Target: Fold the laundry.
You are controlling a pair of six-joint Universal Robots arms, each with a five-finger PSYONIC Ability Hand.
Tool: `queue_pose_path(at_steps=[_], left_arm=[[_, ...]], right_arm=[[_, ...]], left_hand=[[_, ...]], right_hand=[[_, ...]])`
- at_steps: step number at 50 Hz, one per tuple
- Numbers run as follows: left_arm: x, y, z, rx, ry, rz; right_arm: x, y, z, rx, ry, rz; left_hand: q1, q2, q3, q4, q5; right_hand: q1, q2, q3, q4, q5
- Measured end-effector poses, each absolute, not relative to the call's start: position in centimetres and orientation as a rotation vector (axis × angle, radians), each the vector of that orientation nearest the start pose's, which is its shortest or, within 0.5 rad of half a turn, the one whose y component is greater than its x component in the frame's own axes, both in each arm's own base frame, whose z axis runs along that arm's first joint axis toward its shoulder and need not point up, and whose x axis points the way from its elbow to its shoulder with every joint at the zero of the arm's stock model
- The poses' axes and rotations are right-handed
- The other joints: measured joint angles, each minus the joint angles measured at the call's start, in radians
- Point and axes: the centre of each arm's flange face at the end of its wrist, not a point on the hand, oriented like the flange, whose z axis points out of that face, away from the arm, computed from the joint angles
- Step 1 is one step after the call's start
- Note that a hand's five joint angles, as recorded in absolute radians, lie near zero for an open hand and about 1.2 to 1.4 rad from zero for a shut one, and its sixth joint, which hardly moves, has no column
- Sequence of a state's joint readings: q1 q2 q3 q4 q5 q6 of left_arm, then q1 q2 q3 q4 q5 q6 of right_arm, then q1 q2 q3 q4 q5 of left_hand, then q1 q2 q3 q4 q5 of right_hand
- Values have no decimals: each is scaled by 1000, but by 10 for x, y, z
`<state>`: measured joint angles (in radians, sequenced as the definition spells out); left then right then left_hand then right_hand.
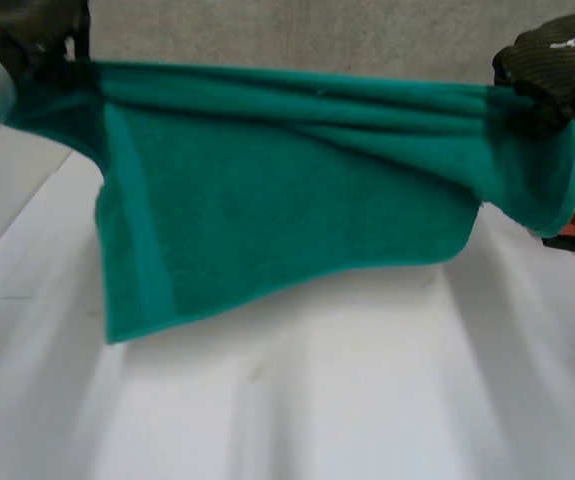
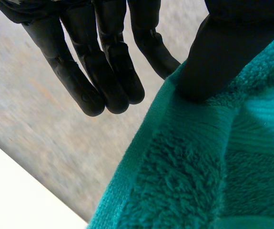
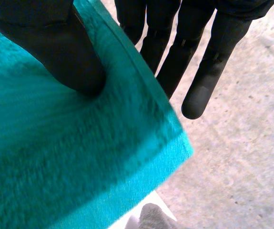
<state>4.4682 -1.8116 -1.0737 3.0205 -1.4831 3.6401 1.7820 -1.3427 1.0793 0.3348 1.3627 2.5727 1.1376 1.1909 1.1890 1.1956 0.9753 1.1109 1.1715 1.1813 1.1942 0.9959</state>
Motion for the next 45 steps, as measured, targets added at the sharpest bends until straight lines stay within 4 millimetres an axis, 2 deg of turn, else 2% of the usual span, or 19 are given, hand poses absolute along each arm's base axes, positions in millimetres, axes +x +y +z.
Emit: queue_pose_path(at_steps=[5,6,7,8,10,12,14,16,19,21,24,27,30,34,41,45], left_arm=[[-229,-361,333,866,1851,-2143],[-231,-367,327,882,1853,-2128],[-231,-367,327,882,1853,-2128],[-235,-380,316,913,1850,-2108],[-239,-390,311,930,1836,-2104],[-244,-404,313,932,1790,-2126],[-247,-412,322,912,1735,-2162],[-249,-418,346,842,1643,-2240],[-247,-416,387,696,1510,-2371],[-243,-411,415,587,1423,-2464],[-239,-403,443,457,1331,-2579],[-238,-401,448,412,1307,-2628],[-239,-404,437,433,1334,-2624],[-241,-413,393,535,1455,-2540],[-239,-414,296,704,1768,-2290],[-237,-404,243,793,1945,-2122]], right_arm=[[223,-323,331,-1124,2115,-2156],[227,-331,321,-1136,2119,-2132],[227,-331,321,-1136,2119,-2132],[231,-343,307,-1156,2121,-2104],[234,-352,300,-1169,2115,-2101],[242,-376,294,-1186,2061,-2177],[246,-396,298,-1175,1997,-2292],[251,-420,315,-1100,1883,-2502],[254,-437,345,-936,1718,-2743],[256,-442,366,-800,1596,-2864],[259,-440,384,-660,1477,-2919],[262,-435,388,-611,1450,-2889],[263,-431,382,-612,1471,-2845],[261,-426,356,-665,1558,-2748],[252,-416,280,-792,1864,-2476],[245,-399,233,-861,2065,-2252]], left_hand=[[0,0,0,0,0],[0,0,0,0,0],[0,0,0,0,0],[0,0,0,0,0],[0,0,0,0,0],[0,0,0,0,0],[0,0,0,0,0],[0,0,0,0,0],[0,0,0,0,0],[1,0,0,0,0],[1,2,0,0,0],[1,2,0,0,0],[1,2,0,0,25],[1,2,0,0,27],[1,2,0,0,27],[1,2,0,0,27]], right_hand=[[1,0,0,0,2],[5,0,0,1,7],[5,0,0,1,7],[5,0,0,2,9],[5,0,1,2,10],[5,0,6,3,10],[5,0,8,4,10],[5,0,9,4,10],[5,0,8,4,10],[5,0,9,4,11],[5,0,9,4,16],[5,0,9,4,23],[5,0,9,4,25],[5,0,9,4,25],[5,0,9,4,25],[5,0,9,4,25]])
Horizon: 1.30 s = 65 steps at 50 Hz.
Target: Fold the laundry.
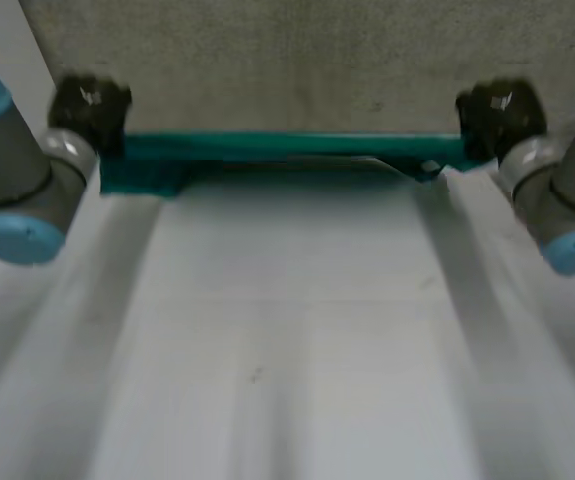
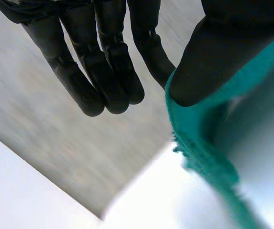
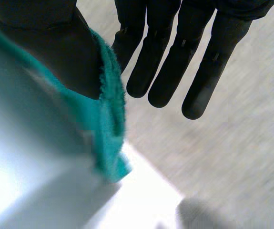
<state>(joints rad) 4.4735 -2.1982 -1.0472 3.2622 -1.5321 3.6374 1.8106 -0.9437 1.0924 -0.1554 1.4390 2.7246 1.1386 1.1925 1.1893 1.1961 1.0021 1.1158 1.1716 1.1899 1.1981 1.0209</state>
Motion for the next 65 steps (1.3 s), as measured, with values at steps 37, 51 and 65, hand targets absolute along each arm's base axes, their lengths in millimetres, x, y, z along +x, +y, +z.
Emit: queue_pose_path(at_steps=[37,51,65], left_arm=[[-236,-292,203,1452,2062,-1301],[-281,-419,175,1363,1755,-1722],[-301,-449,156,1240,1709,-1933]], right_arm=[[177,-306,190,-1579,2620,-1296],[199,-390,167,-1267,2569,-1818],[215,-438,140,-1205,2439,-2197]], left_hand=[[0,0,0,0,0],[0,0,0,0,0],[-509,-470,-445,-453,-445]], right_hand=[[0,0,0,0,0],[0,0,0,0,0],[-310,-344,-348,-351,-358]])
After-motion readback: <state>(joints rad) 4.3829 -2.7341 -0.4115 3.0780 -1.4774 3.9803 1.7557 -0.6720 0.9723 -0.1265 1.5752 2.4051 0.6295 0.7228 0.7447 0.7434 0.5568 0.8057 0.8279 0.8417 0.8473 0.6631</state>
